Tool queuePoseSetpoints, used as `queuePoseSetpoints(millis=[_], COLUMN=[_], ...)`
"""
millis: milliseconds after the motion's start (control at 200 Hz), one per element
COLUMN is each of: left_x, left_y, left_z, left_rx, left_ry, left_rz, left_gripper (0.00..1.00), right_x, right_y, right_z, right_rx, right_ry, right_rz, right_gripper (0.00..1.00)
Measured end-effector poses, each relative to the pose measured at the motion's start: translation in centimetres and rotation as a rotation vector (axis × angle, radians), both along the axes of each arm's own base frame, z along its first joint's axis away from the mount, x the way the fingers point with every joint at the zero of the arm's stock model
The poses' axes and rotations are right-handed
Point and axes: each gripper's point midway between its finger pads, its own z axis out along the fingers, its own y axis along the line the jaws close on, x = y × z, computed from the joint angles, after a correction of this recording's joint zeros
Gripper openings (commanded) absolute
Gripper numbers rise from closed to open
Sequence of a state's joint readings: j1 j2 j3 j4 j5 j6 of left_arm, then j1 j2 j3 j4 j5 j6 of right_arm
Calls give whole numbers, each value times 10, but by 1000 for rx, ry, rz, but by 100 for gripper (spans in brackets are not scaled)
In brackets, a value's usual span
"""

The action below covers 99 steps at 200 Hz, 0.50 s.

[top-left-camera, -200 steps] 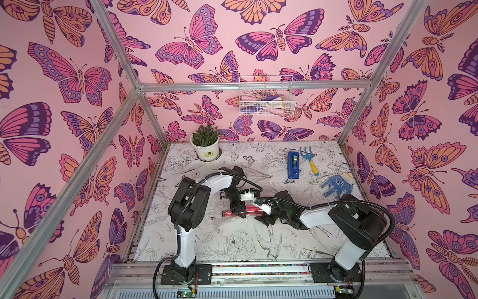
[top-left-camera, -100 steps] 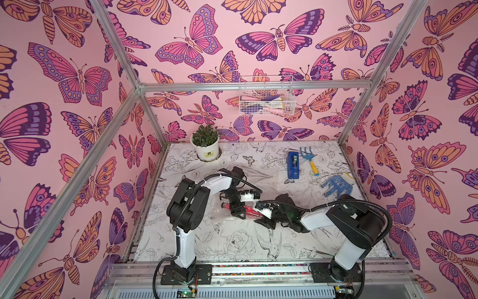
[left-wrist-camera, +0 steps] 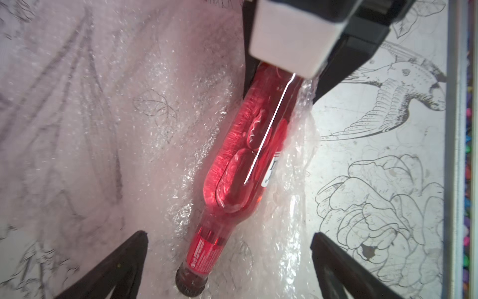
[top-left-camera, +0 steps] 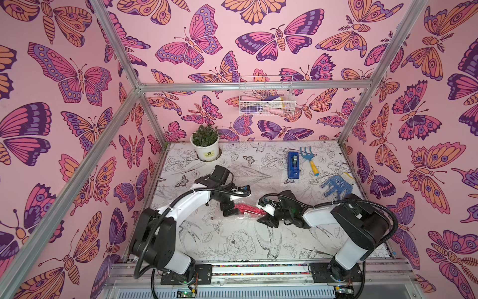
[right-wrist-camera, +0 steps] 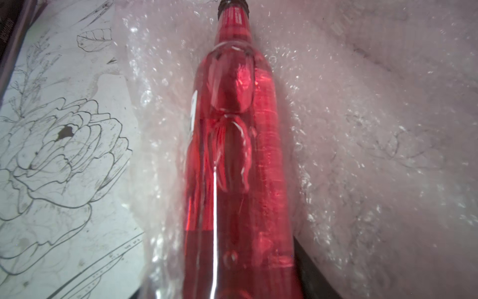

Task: Wrap wine bottles in bubble wrap
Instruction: Wrap the wine bottle in bubble wrap.

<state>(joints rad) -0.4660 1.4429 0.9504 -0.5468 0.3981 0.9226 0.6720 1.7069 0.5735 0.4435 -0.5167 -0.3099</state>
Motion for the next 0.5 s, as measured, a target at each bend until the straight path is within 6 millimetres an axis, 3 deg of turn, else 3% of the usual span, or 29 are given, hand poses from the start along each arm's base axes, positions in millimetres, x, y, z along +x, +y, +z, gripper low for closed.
queuePoseSetpoints(millis=[240, 496], left_x=[-17, 11], left_y=[-6, -37], left_z=[-28, -42], left_rx=[61, 93], left_ry=[-283, -510], left_rz=[-88, -154], left_gripper=[100, 100], right_x=[-4, -6], right_y=[-11, -13], right_z=[5, 8], right_rx=[20, 17], right_ry=[213, 388], right_rz=[14, 44], right_gripper=[0, 0])
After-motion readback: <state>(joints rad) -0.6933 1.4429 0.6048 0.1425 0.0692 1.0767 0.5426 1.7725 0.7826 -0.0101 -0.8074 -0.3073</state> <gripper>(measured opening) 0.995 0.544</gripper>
